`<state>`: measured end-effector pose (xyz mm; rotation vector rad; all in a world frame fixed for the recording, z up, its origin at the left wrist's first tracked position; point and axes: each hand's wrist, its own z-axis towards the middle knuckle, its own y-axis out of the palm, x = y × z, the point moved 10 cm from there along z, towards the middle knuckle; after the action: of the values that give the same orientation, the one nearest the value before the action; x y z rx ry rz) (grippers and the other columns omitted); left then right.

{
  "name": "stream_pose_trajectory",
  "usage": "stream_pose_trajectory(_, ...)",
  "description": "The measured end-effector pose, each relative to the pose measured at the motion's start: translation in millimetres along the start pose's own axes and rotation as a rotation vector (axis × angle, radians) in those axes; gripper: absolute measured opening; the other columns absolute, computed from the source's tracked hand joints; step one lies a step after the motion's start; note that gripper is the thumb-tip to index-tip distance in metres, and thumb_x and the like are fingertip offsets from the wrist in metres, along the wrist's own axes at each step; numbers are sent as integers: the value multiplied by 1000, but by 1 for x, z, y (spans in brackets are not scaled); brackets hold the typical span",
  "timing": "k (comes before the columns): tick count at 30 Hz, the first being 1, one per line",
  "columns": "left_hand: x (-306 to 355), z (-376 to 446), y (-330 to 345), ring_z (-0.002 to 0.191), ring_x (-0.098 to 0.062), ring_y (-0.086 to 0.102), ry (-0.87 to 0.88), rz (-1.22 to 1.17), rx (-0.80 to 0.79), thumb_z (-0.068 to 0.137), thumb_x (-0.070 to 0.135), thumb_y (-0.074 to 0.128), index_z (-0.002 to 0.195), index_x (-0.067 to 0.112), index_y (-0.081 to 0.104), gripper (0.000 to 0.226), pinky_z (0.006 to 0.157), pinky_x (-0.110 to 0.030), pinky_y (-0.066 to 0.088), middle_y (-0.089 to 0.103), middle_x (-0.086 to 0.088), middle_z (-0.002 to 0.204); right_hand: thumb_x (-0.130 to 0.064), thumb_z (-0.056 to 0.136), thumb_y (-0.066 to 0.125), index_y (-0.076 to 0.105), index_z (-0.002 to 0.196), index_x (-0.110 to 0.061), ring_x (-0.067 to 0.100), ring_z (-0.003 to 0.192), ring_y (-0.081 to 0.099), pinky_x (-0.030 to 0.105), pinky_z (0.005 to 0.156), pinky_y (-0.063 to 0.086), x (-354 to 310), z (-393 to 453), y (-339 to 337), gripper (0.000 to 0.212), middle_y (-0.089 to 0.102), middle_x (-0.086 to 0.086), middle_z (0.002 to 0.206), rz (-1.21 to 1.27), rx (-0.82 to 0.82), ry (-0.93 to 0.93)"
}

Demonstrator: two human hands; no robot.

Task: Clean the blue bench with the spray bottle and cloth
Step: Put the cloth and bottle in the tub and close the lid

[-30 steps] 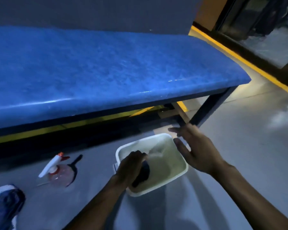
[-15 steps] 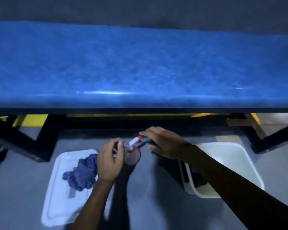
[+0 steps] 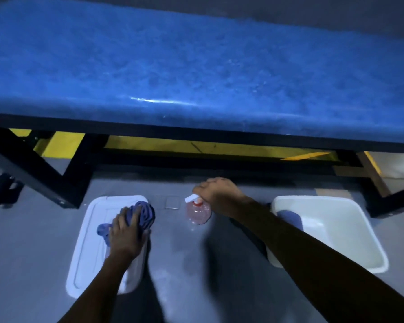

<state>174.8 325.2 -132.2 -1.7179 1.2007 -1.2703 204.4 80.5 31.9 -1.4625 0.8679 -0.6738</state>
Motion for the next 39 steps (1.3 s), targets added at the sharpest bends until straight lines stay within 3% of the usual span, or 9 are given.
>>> stream_pose_trajectory(2,-16,3,16,113,-59,58,-4,-29,-35,68,46,62,148,18,44,87,87,-67,52,51,-36,140,-26,93,59,66,106,-20,35,96,68,39,75,47,10,-18,-18,16,72,6,104,67,46,72)
stream_pose_trajectory(5,-17,2,11,111,-61,55,52,-3,-16,65,38,82,146,15,50,90,88,-67,50,48,-37,140,-43,99,36,67,117,-31,23,101,68,34,73,49,42,-72,-62,37,71,-7,113,117,137,150)
stream_pose_trajectory(9,-10,5,18,108,-64,53,71,11,-40,44,10,102,141,12,57,107,86,-70,47,48,-39,137,-52,97,58,71,103,-36,10,83,73,36,73,54,118,-178,-126,21,76,-13,99,418,236,465)
stream_pose_trajectory(14,-5,8,16,107,-66,54,62,12,17,43,-4,98,135,10,61,101,90,-73,44,50,-39,133,-9,97,65,75,86,-1,10,68,64,11,60,45,199,-295,-132,17,73,11,71,737,179,854)
stream_pose_trajectory(21,-4,3,2,104,-67,52,-27,42,146,64,16,86,135,15,63,74,93,-71,41,51,-36,128,-34,98,65,75,80,-16,16,81,67,17,66,48,261,-342,16,27,76,3,82,581,-362,1057)
stream_pose_trajectory(27,16,-6,-9,106,-62,46,-105,-66,174,75,17,70,137,20,55,64,89,-68,41,43,-34,125,-37,101,58,69,120,-21,27,109,64,41,92,53,283,-327,38,27,69,10,124,190,-186,1081)
stream_pose_trajectory(32,147,-23,-47,108,-47,52,317,-277,302,75,34,49,128,10,60,60,93,-54,41,53,-27,120,-42,97,62,65,126,-27,26,108,66,40,87,56,277,-318,31,33,68,5,125,-37,-141,1015)
stream_pose_trajectory(36,289,-65,-77,127,-24,48,666,-505,253,83,19,60,134,20,60,52,114,-34,35,43,-5,137,-37,100,57,62,130,-25,25,106,67,43,88,57,276,-326,22,33,68,6,127,84,-17,1062)
stream_pose_trajectory(39,381,-96,-71,129,-11,41,858,-532,144,79,6,68,135,34,57,64,115,-16,26,41,5,140,-40,103,48,64,117,-24,22,95,64,45,83,58,273,-334,4,27,68,5,116,166,75,1059)
